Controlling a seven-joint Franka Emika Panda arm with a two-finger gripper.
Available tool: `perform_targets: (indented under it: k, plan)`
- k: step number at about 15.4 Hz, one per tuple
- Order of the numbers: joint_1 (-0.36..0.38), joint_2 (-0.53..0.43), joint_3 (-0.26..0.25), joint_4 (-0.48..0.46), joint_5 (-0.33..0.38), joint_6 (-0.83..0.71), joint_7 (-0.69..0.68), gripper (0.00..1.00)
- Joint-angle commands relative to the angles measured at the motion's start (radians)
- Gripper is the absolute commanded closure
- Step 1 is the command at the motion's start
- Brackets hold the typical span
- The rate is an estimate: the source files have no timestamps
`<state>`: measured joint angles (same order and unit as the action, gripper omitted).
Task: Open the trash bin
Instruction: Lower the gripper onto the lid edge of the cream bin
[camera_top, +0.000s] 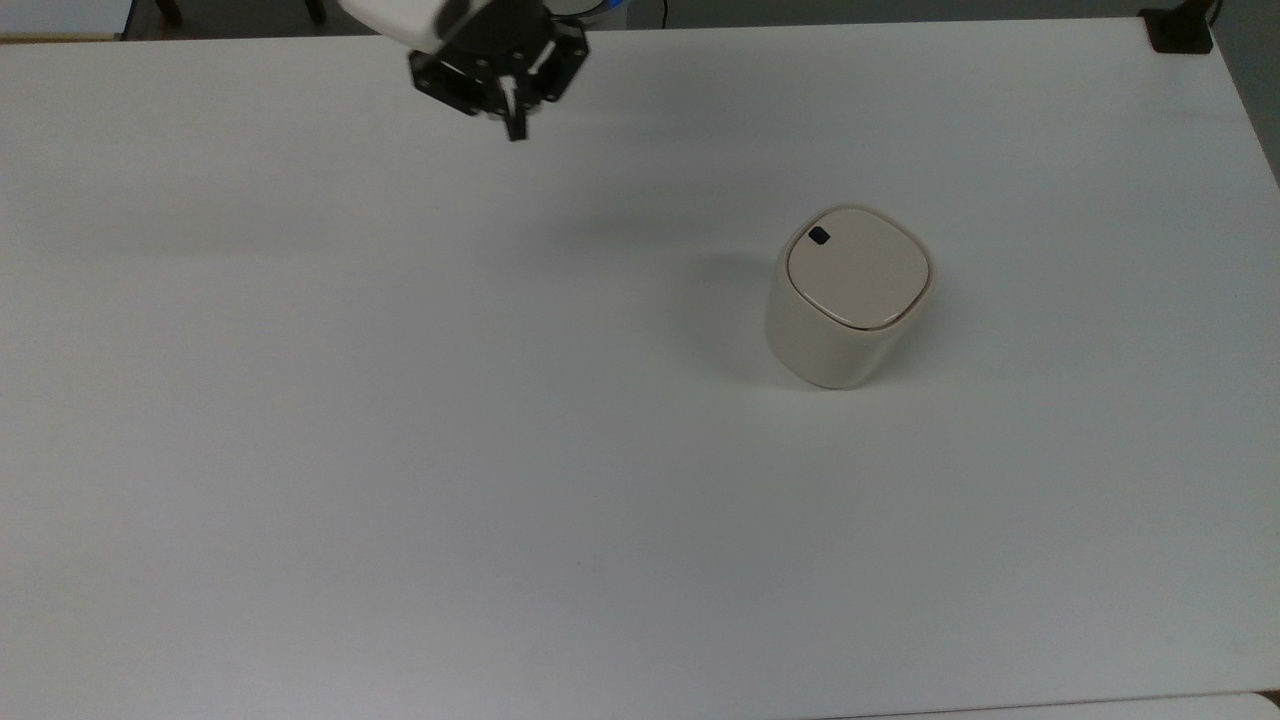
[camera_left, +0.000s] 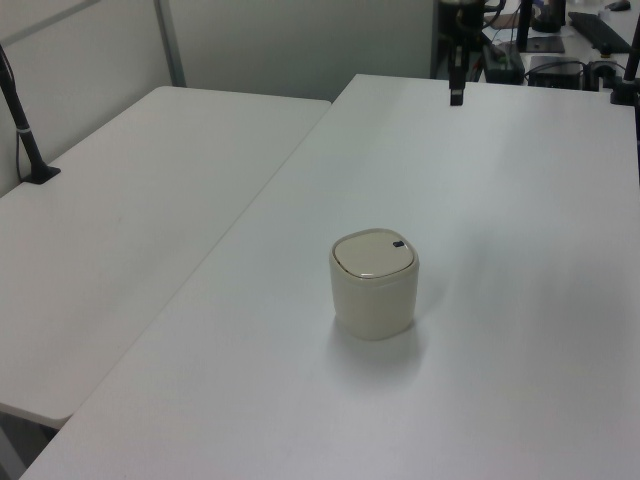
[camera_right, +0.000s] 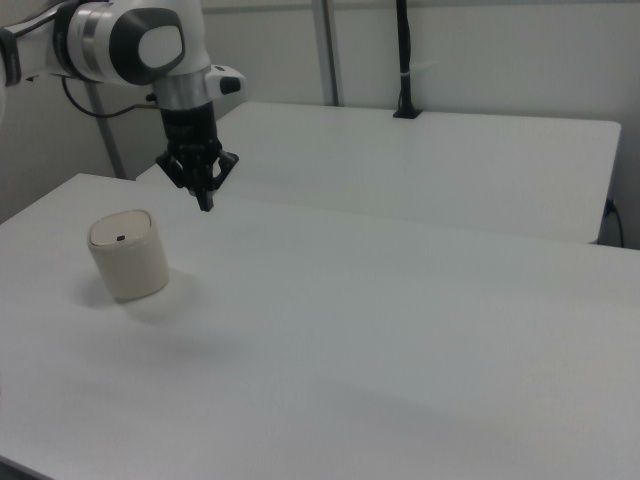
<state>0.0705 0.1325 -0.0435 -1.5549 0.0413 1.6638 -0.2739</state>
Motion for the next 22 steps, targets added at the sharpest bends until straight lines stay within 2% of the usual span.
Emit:
perform_targets:
  k: [1, 6, 10, 14, 22]
  plan:
    - [0.092, 0.039, 0.002, 0.004, 0.037, 0.068, -0.163, 0.95]
    - [0.270, 0.065, 0.002, 0.006, 0.037, 0.097, -0.261, 0.94]
    - [0.353, 0.094, 0.001, 0.003, 0.020, 0.151, -0.262, 0.94]
    - [0.390, 0.145, 0.001, 0.006, 0.019, 0.198, -0.254, 0.94]
    - [0.394, 0.197, 0.001, 0.004, 0.019, 0.240, -0.248, 0.94]
